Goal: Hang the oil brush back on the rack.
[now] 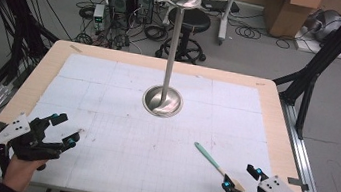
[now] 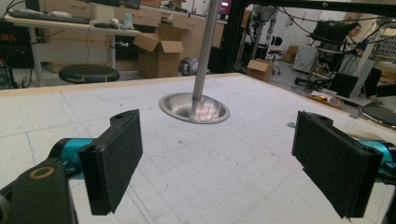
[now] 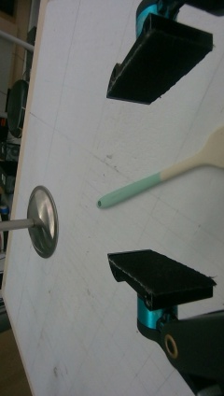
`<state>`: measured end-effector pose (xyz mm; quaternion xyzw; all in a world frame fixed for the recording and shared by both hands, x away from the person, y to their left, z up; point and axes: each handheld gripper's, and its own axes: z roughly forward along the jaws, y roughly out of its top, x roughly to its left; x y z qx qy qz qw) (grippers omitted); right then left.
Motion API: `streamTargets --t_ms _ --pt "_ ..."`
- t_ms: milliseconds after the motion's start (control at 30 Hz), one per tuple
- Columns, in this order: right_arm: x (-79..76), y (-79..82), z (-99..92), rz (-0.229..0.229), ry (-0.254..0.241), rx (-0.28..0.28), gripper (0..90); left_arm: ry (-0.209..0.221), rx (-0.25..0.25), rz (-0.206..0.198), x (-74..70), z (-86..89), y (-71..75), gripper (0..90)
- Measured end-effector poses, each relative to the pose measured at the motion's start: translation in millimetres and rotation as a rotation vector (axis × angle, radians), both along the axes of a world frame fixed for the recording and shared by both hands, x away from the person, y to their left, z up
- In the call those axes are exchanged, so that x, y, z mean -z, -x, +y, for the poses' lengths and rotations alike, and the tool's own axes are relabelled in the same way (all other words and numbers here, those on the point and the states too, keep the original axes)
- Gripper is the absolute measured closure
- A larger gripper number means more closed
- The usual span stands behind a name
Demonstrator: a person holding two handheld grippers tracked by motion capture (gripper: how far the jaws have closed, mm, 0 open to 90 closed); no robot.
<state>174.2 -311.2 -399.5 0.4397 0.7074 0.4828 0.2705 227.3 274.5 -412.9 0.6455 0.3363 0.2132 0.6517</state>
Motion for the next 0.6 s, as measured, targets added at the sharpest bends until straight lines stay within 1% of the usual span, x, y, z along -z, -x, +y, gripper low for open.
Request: streamTargets --t_ms 100,133,200,267,300,333,367,400,433,467,600 --pt "0.8 -3.6 0.3 0.016 -0.009 -0.005 19.6 -0.001 0.003 0.001 0.3 -0.3 -0.3 16.7" --pt "2.1 -4.8 -0.2 0.025 -0.003 -0.002 20.3 -0.003 0.005 0.001 0.3 -0.5 -0.3 16.7" --pt "3.0 -5.7 -1.0 0.027 0.003 -0.002 20.9 -0.004 0.009 0.004 0.4 -1.1 -0.4 16.8" --pt "5.6 -7.6 -2.4 0.043 0.015 0.002 22.2 -0.007 0.009 0.005 0.7 -1.6 -0.6 16.8" --pt "9.6 -11.1 -5.1 0.067 0.027 0.007 22.8 -0.009 0.01 0.006 0.8 -1.9 -0.8 16.8" --pt "9.6 -11.1 -5.1 0.067 0.027 0.007 22.8 -0.009 0.01 0.006 0.8 -1.9 -0.8 16.9" --pt "14.7 -16.3 -7.4 0.1 0.039 0.014 24.4 -0.011 0.011 0.006 0.9 -1.9 -1.0 16.9" --pt "14.7 -16.3 -7.4 0.1 0.039 0.014 24.4 -0.01 0.011 0.008 0.9 -2.0 -1.2 16.9" --pt "20.0 -21.3 -8.5 0.136 0.051 0.013 27.3 -0.01 0.012 0.011 1.2 -2.0 -1.8 16.9" --pt "20.0 -21.3 -8.5 0.136 0.051 0.013 27.3 -0.01 0.012 0.011 1.2 -2.0 -1.8 17.0" --pt "27.4 -33.2 -7.3 0.193 0.075 -0.005 33.9 -0.006 0.014 0.012 1.4 -1.6 -2.0 17.1"
